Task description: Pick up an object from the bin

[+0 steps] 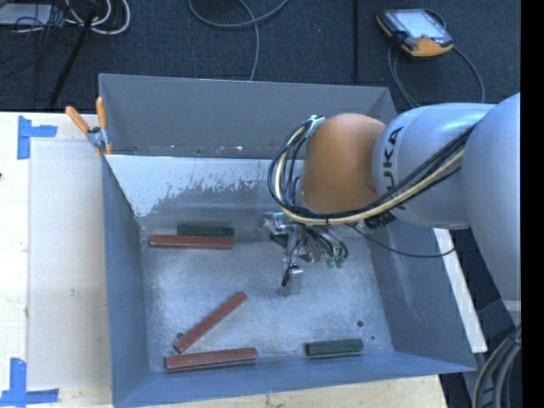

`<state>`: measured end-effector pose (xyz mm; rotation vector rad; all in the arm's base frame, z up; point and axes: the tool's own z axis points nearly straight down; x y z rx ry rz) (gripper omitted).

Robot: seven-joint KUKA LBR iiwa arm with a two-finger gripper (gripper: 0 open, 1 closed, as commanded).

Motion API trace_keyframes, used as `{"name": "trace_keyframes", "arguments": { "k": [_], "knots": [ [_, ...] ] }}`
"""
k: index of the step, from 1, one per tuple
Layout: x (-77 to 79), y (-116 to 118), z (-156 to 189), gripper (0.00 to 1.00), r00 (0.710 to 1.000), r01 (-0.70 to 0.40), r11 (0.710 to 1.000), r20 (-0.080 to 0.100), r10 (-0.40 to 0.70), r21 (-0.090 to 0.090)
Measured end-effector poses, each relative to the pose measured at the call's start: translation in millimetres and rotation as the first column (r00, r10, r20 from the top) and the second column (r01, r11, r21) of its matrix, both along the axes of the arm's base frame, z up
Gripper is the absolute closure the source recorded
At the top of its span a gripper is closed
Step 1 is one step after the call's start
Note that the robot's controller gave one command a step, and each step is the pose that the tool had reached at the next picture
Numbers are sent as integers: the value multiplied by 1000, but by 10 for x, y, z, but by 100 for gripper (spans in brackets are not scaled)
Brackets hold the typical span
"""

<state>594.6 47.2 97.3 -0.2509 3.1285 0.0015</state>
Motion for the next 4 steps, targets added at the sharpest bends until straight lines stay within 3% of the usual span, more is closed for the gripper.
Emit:
{"name": "trace_keyframes", "arguments": {
  "k": [1,2,3,4],
  "knots": [
    [109,352,-162,0,997,-72,997,-6,72,-1],
    [-312,443,276,0,1000,7,1000,-10,-7,-1],
    [-246,800,341,0,996,-90,996,0,90,-1],
    [-511,677,-280,100,959,-284,959,-6,284,0]
  ]
}}
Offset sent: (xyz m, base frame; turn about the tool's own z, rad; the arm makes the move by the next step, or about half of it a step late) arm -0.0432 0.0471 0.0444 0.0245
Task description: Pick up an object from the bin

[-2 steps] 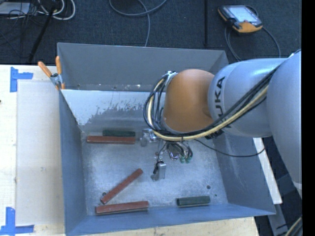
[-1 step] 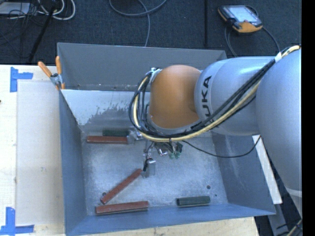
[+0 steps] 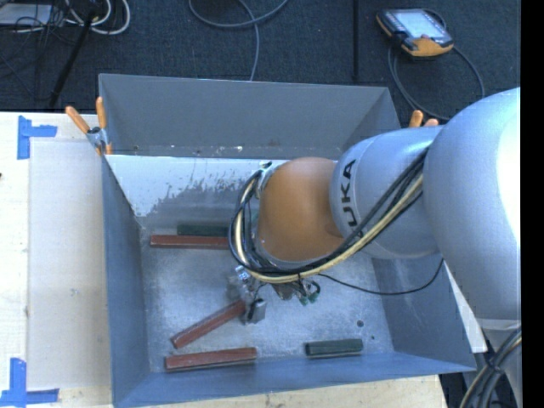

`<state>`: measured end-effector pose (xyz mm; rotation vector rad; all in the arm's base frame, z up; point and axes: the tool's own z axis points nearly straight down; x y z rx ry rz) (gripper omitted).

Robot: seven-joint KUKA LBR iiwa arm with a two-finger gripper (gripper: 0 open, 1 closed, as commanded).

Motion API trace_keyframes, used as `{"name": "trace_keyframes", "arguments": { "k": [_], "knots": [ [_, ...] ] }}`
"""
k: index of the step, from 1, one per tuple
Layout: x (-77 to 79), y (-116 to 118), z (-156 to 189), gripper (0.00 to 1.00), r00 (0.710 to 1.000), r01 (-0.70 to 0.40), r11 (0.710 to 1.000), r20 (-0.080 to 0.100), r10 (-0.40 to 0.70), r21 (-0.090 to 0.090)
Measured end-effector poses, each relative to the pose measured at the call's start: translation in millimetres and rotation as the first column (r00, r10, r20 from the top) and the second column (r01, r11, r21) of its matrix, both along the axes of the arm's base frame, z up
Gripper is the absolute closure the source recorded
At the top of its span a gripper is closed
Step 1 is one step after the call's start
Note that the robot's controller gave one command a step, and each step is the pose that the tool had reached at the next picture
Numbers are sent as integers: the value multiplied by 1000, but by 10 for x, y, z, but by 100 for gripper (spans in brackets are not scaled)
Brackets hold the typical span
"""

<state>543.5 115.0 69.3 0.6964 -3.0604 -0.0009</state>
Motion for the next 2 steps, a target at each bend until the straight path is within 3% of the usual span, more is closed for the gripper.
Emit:
{"name": "trace_keyframes", "arguments": {
  "k": [1,2],
  "knots": [
    [1,0,0,100,1000,0,1000,0,0,0],
    [-126,275,705,100,908,-419,908,4,419,2]
  ]
}}
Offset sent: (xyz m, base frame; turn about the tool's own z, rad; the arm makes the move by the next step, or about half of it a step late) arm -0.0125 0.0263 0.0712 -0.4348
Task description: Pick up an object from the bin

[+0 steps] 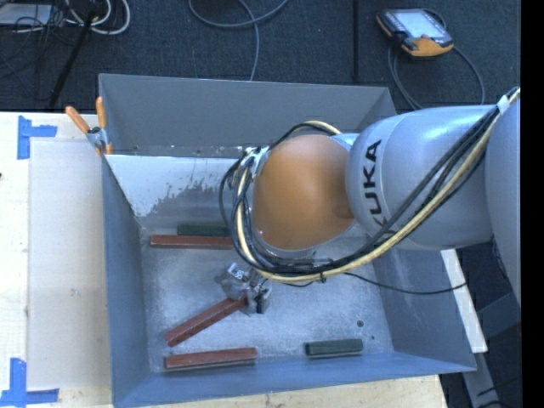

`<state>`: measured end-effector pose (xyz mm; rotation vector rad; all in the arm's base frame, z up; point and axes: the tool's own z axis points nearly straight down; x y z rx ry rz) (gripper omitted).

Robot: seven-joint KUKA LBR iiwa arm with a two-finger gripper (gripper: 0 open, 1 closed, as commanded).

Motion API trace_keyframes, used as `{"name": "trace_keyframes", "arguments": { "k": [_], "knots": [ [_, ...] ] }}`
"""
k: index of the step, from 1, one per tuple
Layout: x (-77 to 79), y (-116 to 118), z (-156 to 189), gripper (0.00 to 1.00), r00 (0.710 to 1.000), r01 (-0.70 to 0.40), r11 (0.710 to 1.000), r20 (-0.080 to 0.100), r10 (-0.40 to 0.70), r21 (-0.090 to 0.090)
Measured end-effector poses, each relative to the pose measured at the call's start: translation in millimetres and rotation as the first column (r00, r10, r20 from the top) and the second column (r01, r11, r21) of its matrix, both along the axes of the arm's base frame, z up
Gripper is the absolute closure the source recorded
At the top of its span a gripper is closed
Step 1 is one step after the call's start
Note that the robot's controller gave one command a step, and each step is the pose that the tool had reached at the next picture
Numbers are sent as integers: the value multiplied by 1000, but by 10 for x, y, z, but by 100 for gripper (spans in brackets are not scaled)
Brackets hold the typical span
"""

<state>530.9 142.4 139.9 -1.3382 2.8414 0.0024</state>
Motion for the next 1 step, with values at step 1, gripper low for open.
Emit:
{"name": "trace_keyframes", "arguments": {
  "k": [1],
  "knots": [
    [0,-1,0,100,1000,0,1000,0,0,0]
  ]
}}
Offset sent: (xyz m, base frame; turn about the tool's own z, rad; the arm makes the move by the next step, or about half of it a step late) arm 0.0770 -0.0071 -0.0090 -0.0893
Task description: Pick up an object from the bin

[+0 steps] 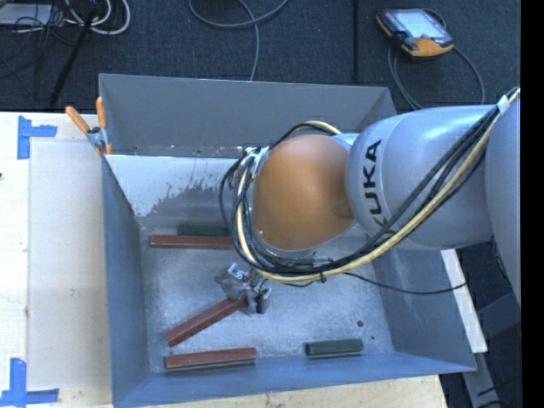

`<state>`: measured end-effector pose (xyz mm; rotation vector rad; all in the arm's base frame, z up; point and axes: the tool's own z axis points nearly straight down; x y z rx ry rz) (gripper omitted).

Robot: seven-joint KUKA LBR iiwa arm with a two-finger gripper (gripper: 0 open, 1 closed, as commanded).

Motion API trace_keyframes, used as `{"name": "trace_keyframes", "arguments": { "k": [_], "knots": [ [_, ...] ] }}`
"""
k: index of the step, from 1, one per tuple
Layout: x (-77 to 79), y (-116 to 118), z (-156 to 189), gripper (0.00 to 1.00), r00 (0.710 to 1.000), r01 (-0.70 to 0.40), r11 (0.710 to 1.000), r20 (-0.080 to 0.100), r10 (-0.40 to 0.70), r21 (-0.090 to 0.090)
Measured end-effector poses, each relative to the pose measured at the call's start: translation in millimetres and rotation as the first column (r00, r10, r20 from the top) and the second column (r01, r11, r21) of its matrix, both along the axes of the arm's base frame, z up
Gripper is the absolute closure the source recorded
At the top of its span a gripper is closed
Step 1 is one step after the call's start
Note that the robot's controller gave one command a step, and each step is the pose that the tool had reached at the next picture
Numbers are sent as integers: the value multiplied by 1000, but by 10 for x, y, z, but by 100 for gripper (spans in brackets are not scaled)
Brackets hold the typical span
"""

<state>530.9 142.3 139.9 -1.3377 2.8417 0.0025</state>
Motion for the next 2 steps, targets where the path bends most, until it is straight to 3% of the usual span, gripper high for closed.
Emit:
{"name": "trace_keyframes", "arguments": {
  "k": [1,2],
  "knots": [
    [397,-26,-45,100,999,-48,999,0,48,0],
    [470,-23,-21,100,998,-57,998,4,57,0]
  ]
}}
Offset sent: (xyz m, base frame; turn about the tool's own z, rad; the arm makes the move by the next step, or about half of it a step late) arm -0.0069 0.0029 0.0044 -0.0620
